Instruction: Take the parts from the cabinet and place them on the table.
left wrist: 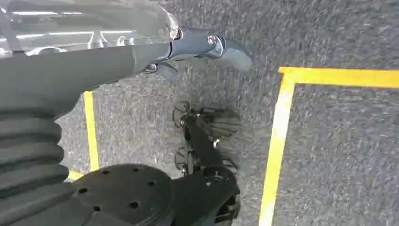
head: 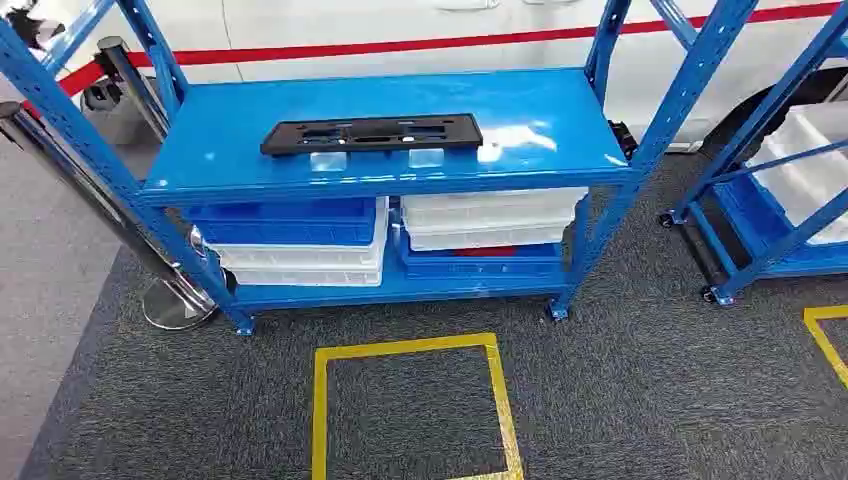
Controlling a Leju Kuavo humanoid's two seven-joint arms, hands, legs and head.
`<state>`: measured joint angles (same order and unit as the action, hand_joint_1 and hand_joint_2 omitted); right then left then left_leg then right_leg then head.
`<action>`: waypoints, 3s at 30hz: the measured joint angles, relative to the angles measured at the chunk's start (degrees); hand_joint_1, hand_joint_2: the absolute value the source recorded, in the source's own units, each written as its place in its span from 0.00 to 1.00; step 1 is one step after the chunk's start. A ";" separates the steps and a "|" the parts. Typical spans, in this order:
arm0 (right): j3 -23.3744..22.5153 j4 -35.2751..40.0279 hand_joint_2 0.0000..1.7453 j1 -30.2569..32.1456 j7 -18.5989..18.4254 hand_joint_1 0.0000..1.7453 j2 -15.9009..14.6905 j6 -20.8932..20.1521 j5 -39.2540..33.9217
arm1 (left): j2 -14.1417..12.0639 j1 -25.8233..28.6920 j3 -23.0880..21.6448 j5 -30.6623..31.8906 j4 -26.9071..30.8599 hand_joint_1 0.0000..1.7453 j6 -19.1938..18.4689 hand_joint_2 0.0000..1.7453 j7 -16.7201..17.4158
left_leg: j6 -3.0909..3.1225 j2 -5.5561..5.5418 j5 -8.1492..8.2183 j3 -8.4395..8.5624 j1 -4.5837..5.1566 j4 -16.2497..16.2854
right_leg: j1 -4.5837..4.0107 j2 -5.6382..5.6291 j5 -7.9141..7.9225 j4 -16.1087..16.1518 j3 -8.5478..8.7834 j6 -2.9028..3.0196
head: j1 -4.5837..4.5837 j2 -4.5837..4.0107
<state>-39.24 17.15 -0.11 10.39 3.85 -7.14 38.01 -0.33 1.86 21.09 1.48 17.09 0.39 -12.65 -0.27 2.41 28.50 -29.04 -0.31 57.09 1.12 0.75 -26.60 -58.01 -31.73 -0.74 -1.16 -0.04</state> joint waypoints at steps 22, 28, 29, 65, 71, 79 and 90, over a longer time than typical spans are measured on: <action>14.19 31.94 0.00 -0.97 15.90 0.00 2.36 -7.26 -17.82 | -0.94 -2.00 4.81 3.52 -1.31 0.00 0.24 0.00 -2.08 | -2.19 -1.82 8.58 -6.85 -1.27 15.67 | 0.00 -0.82 0.00 -1.68 -2.18 1.91 | 0.07 0.00; 18.44 44.97 0.00 -0.82 18.13 0.00 2.52 -9.34 -21.22 | -1.26 -2.05 6.50 3.87 -1.77 0.00 0.28 0.00 -2.08 | 1.03 -2.77 -1.44 -3.24 0.18 3.03 | -0.86 -1.92 -0.32 -1.61 -1.34 2.16 | 0.13 0.00; 19.30 46.87 0.00 -1.07 18.54 0.00 2.49 -9.56 -21.66 | -1.27 -2.16 6.87 3.87 -1.90 0.00 0.28 0.00 -2.10 | 1.12 -2.79 -1.29 -2.97 0.18 1.92 | -1.31 -2.08 -0.38 -1.88 -1.55 1.88 | 0.15 0.00; 63.23 97.53 0.00 -5.37 28.36 0.00 -17.52 11.99 -28.22 | 0.89 -3.27 20.31 1.84 -3.32 0.00 0.22 0.00 -4.09 | 1.70 -2.42 -2.72 -4.26 0.06 1.19 | -0.32 -1.34 -4.03 -1.73 3.24 -0.23 | 0.13 0.00; 67.15 99.43 0.00 -5.42 29.32 0.00 -21.44 12.12 -30.10 | 1.53 -3.49 21.86 2.93 -3.45 0.00 0.04 0.00 -4.64 | 2.52 -2.40 -0.15 -0.94 0.35 0.97 | -0.37 -1.19 -7.63 -17.86 -9.64 -0.79 | 0.28 0.00; 67.61 99.52 0.00 -5.55 29.30 0.00 -21.72 7.32 -28.83 | 2.40 -3.93 23.15 3.43 -3.76 0.00 0.22 0.00 -4.92 | 0.47 -2.46 2.37 2.82 0.61 0.99 | -1.41 -0.77 3.05 -1.51 -5.63 1.78 | 0.22 0.00; 67.78 98.56 0.00 -7.78 29.30 0.00 -19.76 4.56 -27.30 | 2.80 -3.52 24.50 3.59 -3.80 0.00 0.31 0.00 -5.10 | -0.80 -2.02 -4.92 -5.52 -0.32 2.58 | -0.87 1.38 -1.46 0.75 1.89 1.78 | 0.18 0.00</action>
<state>28.55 115.71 -7.89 39.69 -15.91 -2.58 10.71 2.47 -1.66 45.59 5.07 13.29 0.70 -17.75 -1.07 0.39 23.58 -34.56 -0.63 59.68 0.25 2.12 -28.06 -57.27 -29.84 1.04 -0.98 -0.04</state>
